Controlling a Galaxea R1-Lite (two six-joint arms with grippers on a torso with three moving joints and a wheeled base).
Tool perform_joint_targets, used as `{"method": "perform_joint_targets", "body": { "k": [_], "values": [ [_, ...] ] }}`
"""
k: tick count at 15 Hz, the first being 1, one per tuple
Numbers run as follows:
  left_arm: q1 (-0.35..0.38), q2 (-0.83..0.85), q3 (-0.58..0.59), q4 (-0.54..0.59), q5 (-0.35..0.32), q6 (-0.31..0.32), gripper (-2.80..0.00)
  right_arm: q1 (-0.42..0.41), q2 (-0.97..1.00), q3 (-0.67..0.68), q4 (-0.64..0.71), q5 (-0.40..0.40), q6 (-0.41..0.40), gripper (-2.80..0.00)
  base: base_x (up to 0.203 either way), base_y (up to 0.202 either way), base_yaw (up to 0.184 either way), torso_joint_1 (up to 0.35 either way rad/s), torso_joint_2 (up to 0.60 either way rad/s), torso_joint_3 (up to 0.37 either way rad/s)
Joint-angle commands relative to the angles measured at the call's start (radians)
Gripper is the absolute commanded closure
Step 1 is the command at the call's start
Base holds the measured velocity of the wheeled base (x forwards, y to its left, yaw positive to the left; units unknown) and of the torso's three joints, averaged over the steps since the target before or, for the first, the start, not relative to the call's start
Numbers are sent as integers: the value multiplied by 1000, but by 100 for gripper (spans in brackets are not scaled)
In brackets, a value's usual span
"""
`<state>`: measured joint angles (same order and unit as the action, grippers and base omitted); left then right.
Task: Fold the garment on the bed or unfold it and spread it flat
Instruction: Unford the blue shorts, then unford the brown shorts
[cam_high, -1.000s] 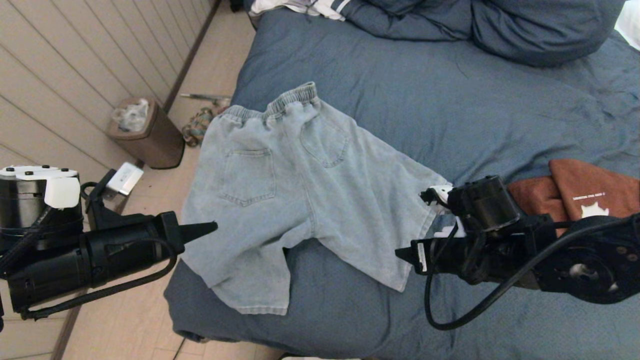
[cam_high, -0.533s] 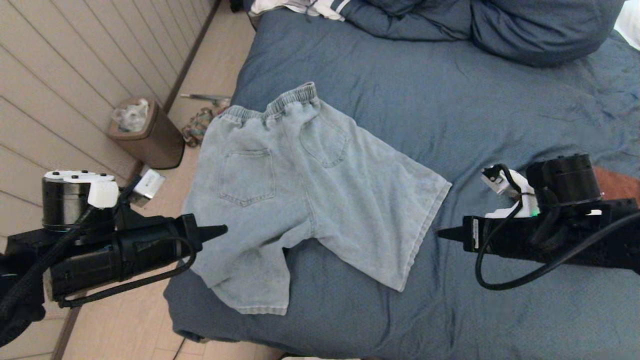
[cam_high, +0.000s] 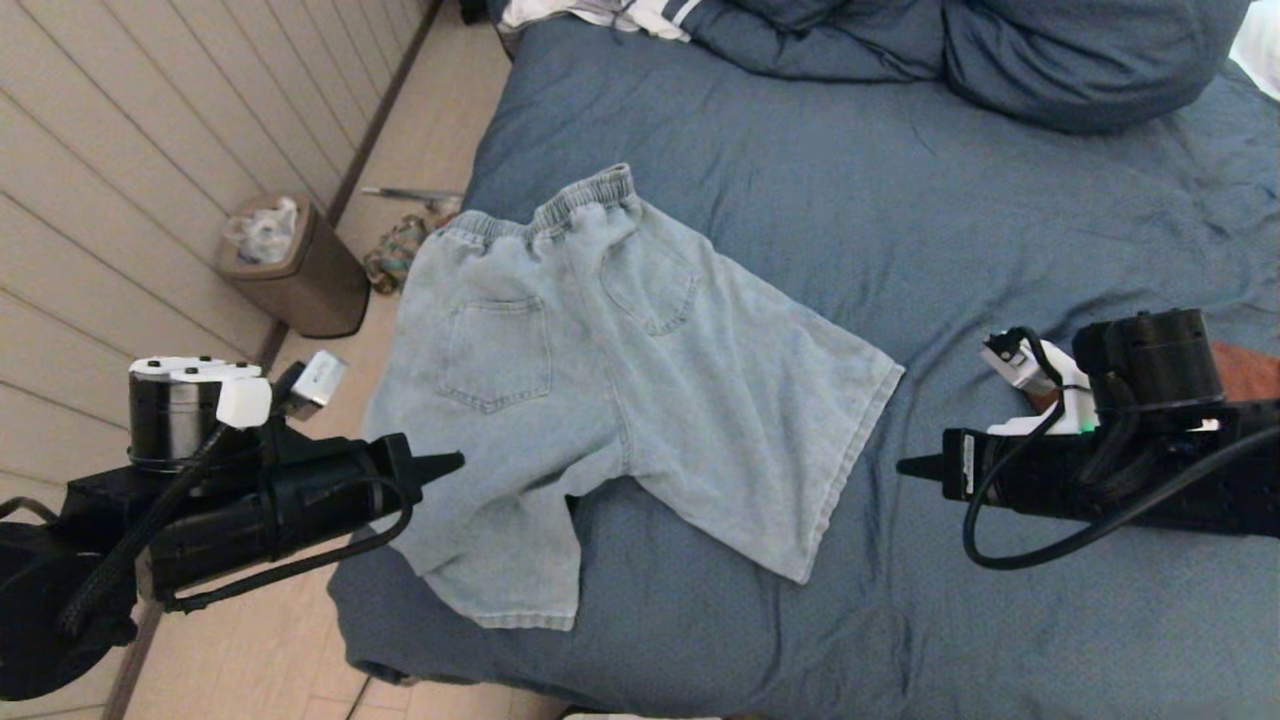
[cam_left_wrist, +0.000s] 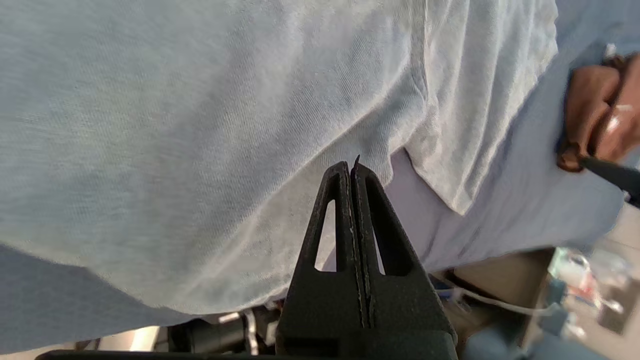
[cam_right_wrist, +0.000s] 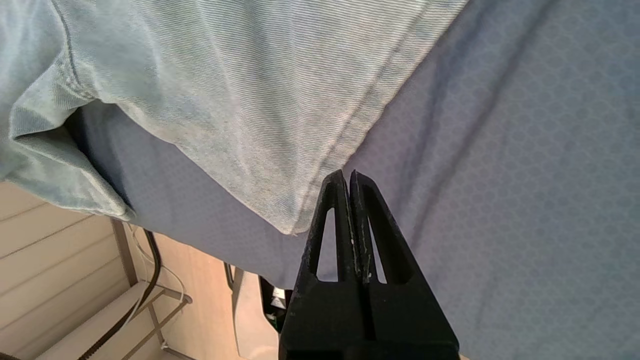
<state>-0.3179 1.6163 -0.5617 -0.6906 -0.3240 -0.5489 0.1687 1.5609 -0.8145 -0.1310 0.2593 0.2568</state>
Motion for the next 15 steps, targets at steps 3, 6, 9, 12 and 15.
{"method": "perform_joint_targets", "body": {
  "k": [3,6,9,12,15],
  "values": [
    [2,-31,3,-15,70,2,0,3,-19,13,1,3,4,0,0,0,0,0,0,0],
    [14,-78,5,-4,82,6,0,5,-21,26,-1,3,4,0,0,0,0,0,0,0],
    [16,-69,2,-1,83,9,0,8,-24,23,0,3,7,0,0,0,0,0,0,0],
    [36,-103,-1,-1,88,14,0,7,-38,-16,3,3,8,0,0,0,0,0,0,0],
    [148,-105,-39,5,87,35,0,0,-38,-80,13,-2,19,0,0,0,0,0,0,0]
  ]
}}
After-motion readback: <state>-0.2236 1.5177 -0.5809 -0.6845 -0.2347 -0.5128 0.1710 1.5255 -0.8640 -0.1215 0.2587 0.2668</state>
